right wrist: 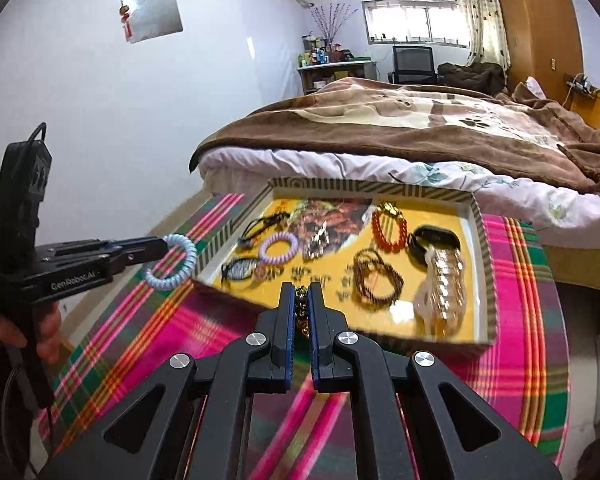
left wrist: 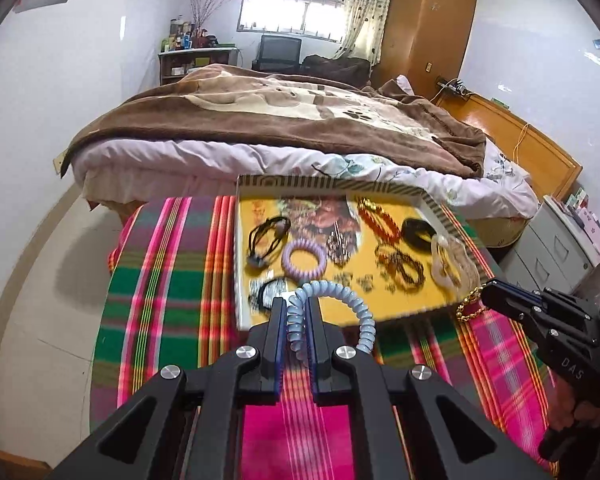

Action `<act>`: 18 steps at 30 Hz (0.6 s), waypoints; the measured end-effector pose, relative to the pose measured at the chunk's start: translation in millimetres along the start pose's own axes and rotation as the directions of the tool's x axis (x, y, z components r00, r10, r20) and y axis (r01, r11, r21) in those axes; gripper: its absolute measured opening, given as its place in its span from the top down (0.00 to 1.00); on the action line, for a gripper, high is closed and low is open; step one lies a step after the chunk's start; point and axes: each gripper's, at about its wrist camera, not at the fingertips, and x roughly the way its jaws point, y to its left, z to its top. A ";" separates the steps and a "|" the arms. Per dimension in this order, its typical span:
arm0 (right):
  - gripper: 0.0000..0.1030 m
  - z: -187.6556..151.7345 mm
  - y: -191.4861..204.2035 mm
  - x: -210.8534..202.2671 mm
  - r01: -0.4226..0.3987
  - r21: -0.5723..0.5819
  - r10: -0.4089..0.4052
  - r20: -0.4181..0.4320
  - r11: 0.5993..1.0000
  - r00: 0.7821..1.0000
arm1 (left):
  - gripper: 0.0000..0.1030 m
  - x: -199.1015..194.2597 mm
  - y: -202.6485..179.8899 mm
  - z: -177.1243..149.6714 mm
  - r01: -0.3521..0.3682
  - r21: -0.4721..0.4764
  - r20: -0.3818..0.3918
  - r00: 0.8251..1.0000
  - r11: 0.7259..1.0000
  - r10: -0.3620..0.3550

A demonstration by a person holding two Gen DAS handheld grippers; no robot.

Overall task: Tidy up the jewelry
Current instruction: 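Carry both items into the yellow tray and open both grippers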

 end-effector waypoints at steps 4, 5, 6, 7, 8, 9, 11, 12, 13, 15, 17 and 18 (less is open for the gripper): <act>0.94 15.0 -2.6 21.6 0.001 0.009 0.000 -0.010 1.000 1.000 | 0.91 23.7 3.2 19.7 0.015 -0.007 -0.014 1.000 1.000 -0.016; 0.94 17.7 -4.3 26.9 -0.003 0.018 0.003 -0.012 1.000 1.000 | 0.91 29.4 3.6 23.4 0.018 -0.005 -0.017 1.000 1.000 -0.018; 0.94 20.5 -7.5 34.5 -0.012 0.035 0.013 -0.018 0.999 1.000 | 0.91 35.3 4.0 26.4 0.015 -0.004 -0.018 1.000 1.000 -0.015; 0.94 22.7 -10.4 41.2 -0.022 0.054 0.024 -0.025 0.998 0.999 | 0.91 43.2 4.5 30.3 0.014 0.001 -0.025 1.000 1.000 -0.014; 0.94 24.1 -12.7 46.8 -0.032 0.066 0.034 -0.031 0.997 0.999 | 0.91 51.6 5.5 33.9 0.012 0.003 -0.033 0.999 1.000 -0.012; 0.94 25.7 -14.3 52.8 -0.043 0.077 0.046 -0.037 0.996 0.998 | 0.91 56.1 6.3 35.7 0.011 0.001 -0.038 0.999 1.000 -0.011; 0.94 27.8 -17.4 66.9 -0.056 0.087 0.060 -0.053 0.995 0.997 | 0.91 69.8 9.5 40.5 0.015 0.000 -0.050 0.999 1.000 -0.015; 0.94 28.1 -18.5 72.3 -0.057 0.089 0.062 -0.060 0.994 0.996 | 0.91 75.2 10.9 41.5 0.012 -0.001 -0.057 0.998 1.000 -0.012; 0.94 28.1 -20.2 80.1 -0.061 0.097 0.068 -0.075 0.993 0.995 | 0.91 80.3 12.6 42.7 0.012 -0.002 -0.064 0.998 1.000 -0.012; 0.94 27.1 -22.9 89.9 -0.071 0.114 0.082 -0.093 0.991 0.992 | 0.91 90.4 16.9 44.8 0.008 -0.007 -0.076 0.997 1.000 -0.009; 0.94 25.3 -26.8 100.7 -0.084 0.137 0.099 -0.112 0.987 0.989 | 0.91 100.7 19.9 47.2 0.003 -0.006 -0.088 0.996 1.000 -0.004; 0.94 24.5 -28.5 104.7 -0.085 0.146 0.103 -0.121 0.986 0.987 | 0.91 103.9 20.6 47.8 0.001 -0.006 -0.094 0.996 1.000 -0.002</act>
